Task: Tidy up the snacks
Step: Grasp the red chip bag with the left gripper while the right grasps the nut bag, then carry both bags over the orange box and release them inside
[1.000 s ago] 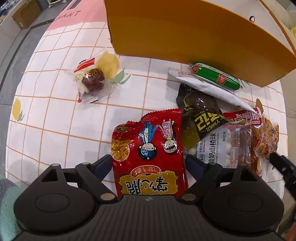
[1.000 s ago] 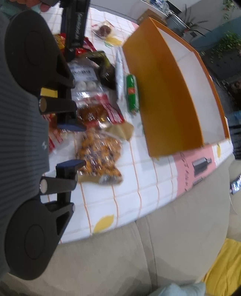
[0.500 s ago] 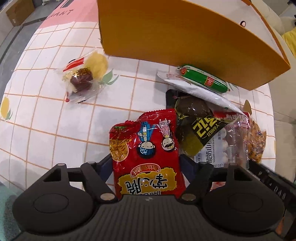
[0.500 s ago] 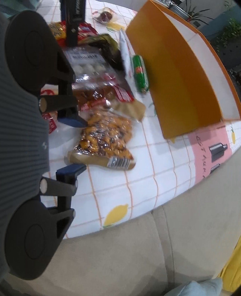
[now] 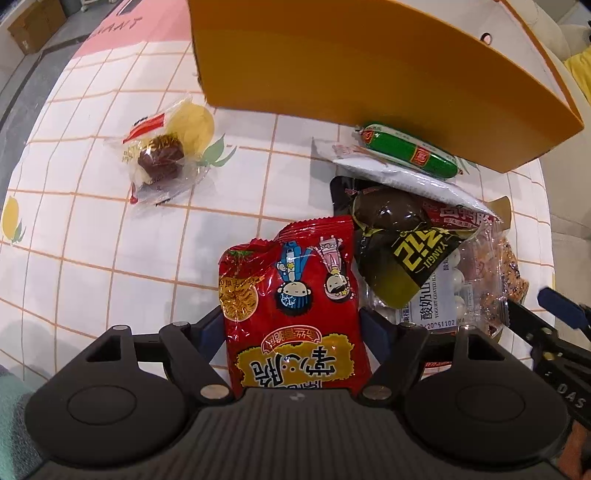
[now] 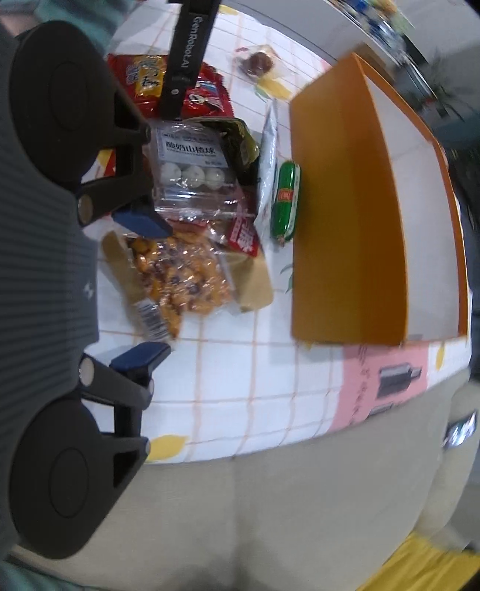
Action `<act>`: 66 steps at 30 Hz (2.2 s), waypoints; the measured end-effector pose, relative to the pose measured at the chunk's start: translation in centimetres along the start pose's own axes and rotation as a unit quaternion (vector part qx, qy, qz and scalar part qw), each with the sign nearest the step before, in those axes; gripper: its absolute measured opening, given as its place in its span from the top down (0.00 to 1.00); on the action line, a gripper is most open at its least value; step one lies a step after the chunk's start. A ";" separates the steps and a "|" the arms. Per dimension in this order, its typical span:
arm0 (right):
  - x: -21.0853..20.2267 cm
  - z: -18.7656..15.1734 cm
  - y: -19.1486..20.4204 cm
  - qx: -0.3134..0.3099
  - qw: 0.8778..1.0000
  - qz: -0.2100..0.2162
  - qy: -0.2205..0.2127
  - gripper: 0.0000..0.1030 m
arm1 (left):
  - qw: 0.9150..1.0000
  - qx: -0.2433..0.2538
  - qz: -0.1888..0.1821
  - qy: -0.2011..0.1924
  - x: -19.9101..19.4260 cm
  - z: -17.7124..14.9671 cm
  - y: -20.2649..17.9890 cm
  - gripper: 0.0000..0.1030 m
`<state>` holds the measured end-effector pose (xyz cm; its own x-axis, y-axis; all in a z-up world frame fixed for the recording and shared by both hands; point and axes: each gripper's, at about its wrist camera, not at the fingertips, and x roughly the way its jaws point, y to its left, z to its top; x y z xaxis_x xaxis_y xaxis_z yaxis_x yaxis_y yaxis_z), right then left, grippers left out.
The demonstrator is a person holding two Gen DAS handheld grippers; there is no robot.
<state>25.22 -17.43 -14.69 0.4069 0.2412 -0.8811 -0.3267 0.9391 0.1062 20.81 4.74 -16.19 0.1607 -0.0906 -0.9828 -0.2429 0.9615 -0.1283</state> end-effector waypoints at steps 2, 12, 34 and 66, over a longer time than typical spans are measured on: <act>0.9 0.3 0.3 -0.026 1.000 0.008 -0.002 0.36 | 1.000 -0.005 0.000 0.005 0.3 0.0 0.1 0.13; 3.0 0.8 -0.9 -0.033 0.999 0.034 -0.012 0.33 | 1.000 0.007 0.009 0.005 0.7 0.3 -0.4 0.13; 2.5 -0.7 -0.2 -0.014 1.000 -0.009 -0.008 0.38 | 0.999 0.029 0.003 -0.043 -0.4 -0.6 -1.7 0.20; -13.4 6.2 0.5 0.028 0.987 0.030 -0.156 0.39 | 0.966 0.139 -0.099 -0.194 -18.2 3.1 -7.1 0.20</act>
<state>24.91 -18.67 0.08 0.6333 0.3524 -0.6890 -0.3139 0.9307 0.1876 22.61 0.34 3.02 0.5379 -0.2283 -0.8115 0.0873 0.9725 -0.2157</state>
